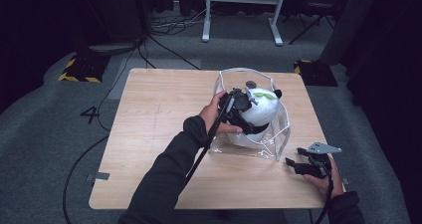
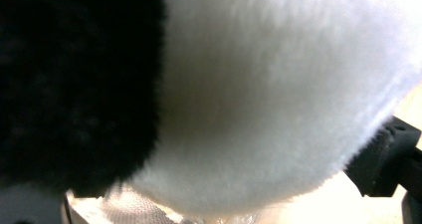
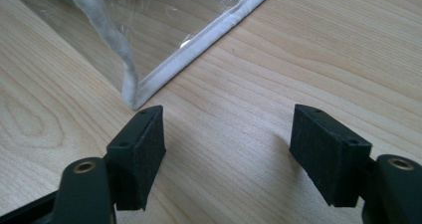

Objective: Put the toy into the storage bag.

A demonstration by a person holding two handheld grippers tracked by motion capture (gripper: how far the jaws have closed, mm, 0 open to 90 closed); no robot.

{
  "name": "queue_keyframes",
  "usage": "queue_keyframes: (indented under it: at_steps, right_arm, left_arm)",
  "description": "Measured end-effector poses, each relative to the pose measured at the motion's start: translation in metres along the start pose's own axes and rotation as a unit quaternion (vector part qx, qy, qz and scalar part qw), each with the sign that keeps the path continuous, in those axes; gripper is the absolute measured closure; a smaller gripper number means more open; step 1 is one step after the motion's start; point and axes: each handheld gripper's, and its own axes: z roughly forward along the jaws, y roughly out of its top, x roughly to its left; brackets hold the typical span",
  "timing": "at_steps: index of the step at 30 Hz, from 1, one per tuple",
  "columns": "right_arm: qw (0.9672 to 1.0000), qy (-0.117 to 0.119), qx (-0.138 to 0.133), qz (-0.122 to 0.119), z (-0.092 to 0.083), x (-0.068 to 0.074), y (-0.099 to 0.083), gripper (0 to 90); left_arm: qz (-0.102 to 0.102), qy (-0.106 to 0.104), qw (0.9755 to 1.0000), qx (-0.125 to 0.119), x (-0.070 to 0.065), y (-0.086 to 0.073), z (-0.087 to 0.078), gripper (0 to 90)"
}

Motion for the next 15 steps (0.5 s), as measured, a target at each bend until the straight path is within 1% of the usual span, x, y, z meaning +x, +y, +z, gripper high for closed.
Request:
queue_keyframes:
  at_steps: [5,6,7,8,10,12,13,14,15]
  right_arm:
    - [1.0,0.0,0.0,0.0,0.0,0.0,0.0,30.2]
    - [1.0,0.002,0.0,-0.003,0.0,0.0,0.0,30.0]
    - [1.0,0.003,0.0,-0.004,0.0,0.001,0.0,29.9]
    - [1.0,0.003,0.0,-0.004,0.0,0.001,0.0,29.8]
    - [1.0,0.002,0.0,-0.003,0.0,0.001,0.0,30.0]
    - [1.0,0.003,0.0,-0.004,0.0,0.001,0.0,29.9]
    - [1.0,0.005,-0.001,-0.005,0.0,0.001,0.0,29.9]
    - [1.0,0.004,-0.001,-0.005,0.0,0.001,0.0,29.9]
    - [1.0,0.003,-0.001,-0.005,0.0,0.001,0.0,29.9]
  left_arm:
    - [-0.002,-0.002,1.0,0.007,0.001,0.0,-0.002,11.6]
    - [-0.002,-0.004,1.0,0.009,0.002,0.0,-0.003,11.7]
    - [-0.006,-0.007,0.9999,0.008,0.003,-0.001,-0.004,11.9]
    - [-0.005,-0.013,0.9999,0.005,0.005,-0.002,-0.006,12.2]
    - [-0.008,-0.014,0.9998,0.01,0.009,-0.003,-0.009,12.6]
    - [0.002,-0.011,0.9996,0.026,0.01,-0.002,-0.012,12.8]
    - [0.002,-0.011,0.9996,0.026,0.01,-0.002,-0.012,12.9]
    - [0.01,-0.005,0.9994,0.034,0.009,-0.001,-0.014,12.9]
    - [0.019,-0.005,0.999,0.041,0.009,0.0,-0.015,12.9]
